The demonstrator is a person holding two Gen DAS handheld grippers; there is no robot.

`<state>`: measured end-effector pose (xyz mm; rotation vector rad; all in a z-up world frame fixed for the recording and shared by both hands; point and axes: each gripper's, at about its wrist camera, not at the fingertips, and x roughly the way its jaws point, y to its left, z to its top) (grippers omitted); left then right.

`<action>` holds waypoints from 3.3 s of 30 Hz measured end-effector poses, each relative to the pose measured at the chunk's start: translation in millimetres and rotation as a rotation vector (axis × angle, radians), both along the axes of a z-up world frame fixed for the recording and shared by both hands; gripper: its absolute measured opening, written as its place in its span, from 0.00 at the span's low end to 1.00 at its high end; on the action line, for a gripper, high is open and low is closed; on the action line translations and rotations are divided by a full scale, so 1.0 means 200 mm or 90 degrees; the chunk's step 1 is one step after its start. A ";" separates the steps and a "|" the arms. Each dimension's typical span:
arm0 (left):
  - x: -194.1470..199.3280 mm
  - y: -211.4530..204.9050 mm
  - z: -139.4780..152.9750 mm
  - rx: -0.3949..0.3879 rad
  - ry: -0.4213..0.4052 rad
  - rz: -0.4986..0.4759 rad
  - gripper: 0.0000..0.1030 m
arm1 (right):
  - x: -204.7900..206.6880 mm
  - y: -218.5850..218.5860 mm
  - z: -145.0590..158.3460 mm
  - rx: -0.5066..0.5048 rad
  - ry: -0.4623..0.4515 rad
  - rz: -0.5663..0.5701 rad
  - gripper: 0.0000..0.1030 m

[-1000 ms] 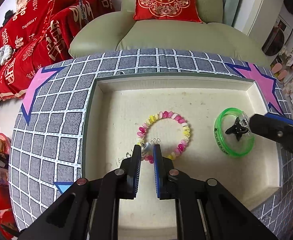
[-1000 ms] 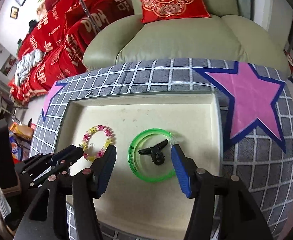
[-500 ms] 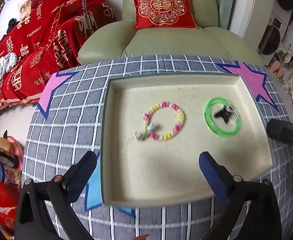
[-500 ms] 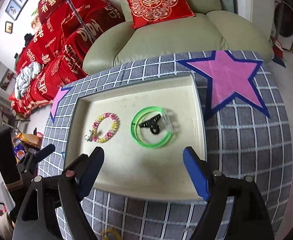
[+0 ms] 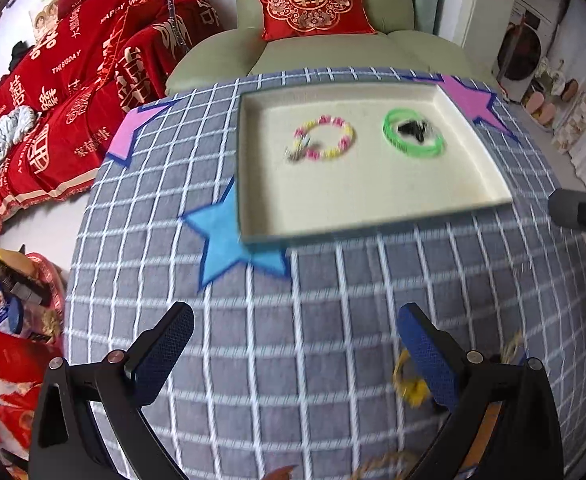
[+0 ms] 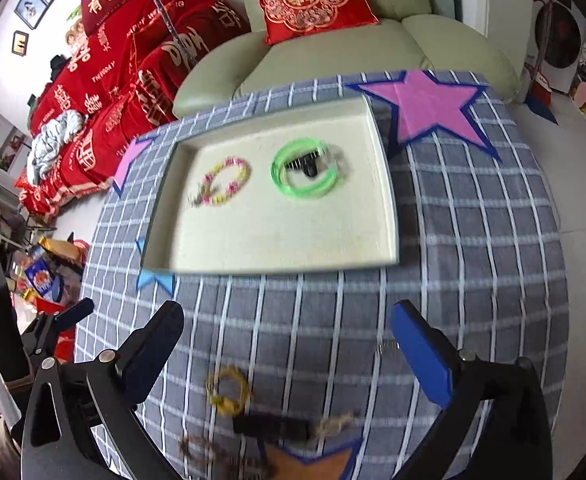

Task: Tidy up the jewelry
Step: 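Withdraw both tools from the tray back toward the remaining jewelry, then grasp the braided tan rope bracelet with the left tool while the right tool grasps the brown coiled hair tie, then carry the rope bracelet over the white tray while the right tool carries the coiled hair tie there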

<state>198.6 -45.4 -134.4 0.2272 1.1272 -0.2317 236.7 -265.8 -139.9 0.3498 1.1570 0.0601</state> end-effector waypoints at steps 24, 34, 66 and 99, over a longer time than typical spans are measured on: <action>-0.53 0.18 -0.22 -0.002 0.089 -0.069 1.00 | -0.71 0.17 -0.27 0.003 0.141 -0.066 1.00; -0.51 0.13 -0.34 0.017 0.103 -0.108 1.00 | -0.71 0.25 -0.40 -0.036 0.170 -0.056 0.97; -0.68 -0.09 -0.32 0.012 0.100 -0.247 0.13 | -0.57 0.59 -0.48 -0.148 0.141 0.077 0.14; -0.22 0.13 0.18 -0.179 0.028 -0.102 0.13 | -0.47 0.06 -0.04 -0.045 0.049 -0.029 0.14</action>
